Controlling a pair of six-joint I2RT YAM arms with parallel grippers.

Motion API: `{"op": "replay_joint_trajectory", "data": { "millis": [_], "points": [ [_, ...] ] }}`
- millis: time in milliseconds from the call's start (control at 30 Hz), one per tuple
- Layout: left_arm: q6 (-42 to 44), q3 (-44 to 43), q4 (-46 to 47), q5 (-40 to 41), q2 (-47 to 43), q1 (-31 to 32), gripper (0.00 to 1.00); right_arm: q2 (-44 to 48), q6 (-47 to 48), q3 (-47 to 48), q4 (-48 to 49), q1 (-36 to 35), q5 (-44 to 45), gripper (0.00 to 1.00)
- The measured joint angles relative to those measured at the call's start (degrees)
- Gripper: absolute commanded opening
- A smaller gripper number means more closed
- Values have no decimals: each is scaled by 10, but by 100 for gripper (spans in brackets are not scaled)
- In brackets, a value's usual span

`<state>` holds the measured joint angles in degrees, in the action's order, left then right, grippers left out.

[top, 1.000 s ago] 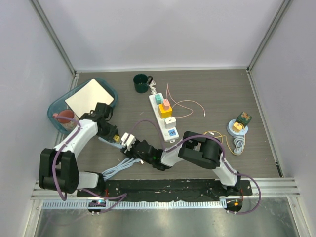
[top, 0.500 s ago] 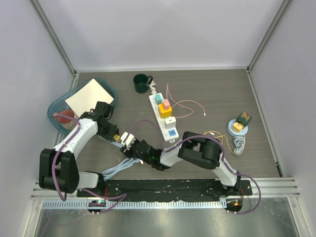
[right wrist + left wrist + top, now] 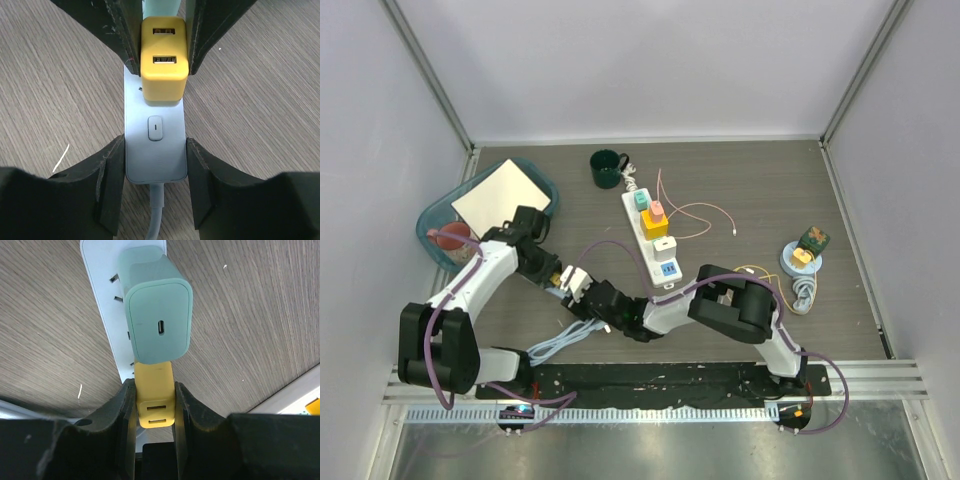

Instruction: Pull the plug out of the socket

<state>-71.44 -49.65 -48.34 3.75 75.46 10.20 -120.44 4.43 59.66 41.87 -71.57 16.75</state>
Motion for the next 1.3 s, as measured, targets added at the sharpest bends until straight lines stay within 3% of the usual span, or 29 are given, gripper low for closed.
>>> {"op": "replay_joint_trajectory", "data": {
  "millis": [133,567,667,767,833,967,1133,1300],
  "points": [
    [2,0,0,0,0,0,0,5,-1,11,-35,0,-4,38],
    [4,20,9,-46,-1,6,0,80,-31,-25,-134,0,-18,66],
    [6,20,9,-45,-1,6,0,94,-31,-25,-146,1,-15,67],
    [9,20,9,-44,-1,6,0,108,-29,-27,-148,2,-15,50],
    [10,20,9,-44,-1,6,0,116,-30,-27,-149,3,-17,30],
    [10,20,9,-44,-1,6,0,120,-33,-27,-148,4,-14,20],
    [10,20,9,-44,-1,6,0,103,-33,-22,-137,5,-10,22],
    [10,20,10,-44,-1,6,0,77,-55,-16,-109,6,-18,56]
  ]
}}
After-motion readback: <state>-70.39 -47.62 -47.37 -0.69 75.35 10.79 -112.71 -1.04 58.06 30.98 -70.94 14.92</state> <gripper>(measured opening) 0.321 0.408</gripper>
